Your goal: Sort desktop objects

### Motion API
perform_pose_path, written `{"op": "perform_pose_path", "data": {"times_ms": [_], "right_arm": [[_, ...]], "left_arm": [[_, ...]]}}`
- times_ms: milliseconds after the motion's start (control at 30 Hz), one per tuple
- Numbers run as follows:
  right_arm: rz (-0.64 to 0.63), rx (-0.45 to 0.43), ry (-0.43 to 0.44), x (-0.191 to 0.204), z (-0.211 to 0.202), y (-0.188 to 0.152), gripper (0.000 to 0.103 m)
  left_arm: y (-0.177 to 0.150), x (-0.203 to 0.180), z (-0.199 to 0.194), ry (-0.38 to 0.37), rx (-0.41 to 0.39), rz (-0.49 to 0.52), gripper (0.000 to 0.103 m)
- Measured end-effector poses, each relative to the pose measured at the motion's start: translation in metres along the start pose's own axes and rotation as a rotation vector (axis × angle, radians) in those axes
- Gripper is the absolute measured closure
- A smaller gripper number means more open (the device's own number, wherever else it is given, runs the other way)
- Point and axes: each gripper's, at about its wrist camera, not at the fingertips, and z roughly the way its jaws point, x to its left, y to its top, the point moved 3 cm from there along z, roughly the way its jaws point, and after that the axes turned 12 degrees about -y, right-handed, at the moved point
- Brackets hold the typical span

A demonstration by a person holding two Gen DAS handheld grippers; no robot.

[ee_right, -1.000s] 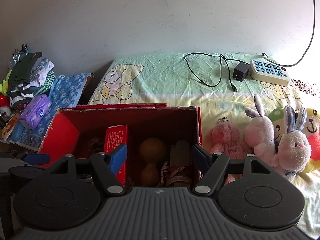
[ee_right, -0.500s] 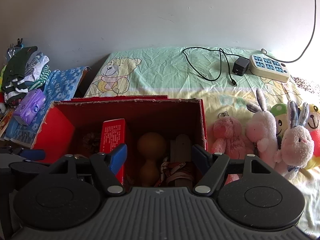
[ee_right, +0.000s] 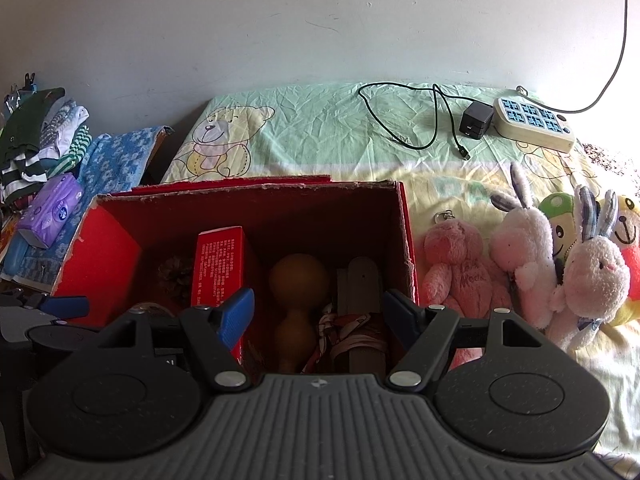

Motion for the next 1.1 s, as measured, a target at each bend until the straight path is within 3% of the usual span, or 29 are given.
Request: {"op": "perform_pose_path", "data": {"times_ms": [367, 1100], "right_arm": [[-0.016, 0.008, -0.004, 0.007, 0.005, 0.002, 0.029], [-0.009, 0.025, 0.000, 0.007, 0.013, 0.006, 0.029]], "left_arm": [[0.002, 0.008, 0.006, -0.030, 0.026, -0.036, 0.004], [0.003, 0.006, 0.009, -0.007, 0.063, -0.039, 0.002]]}}
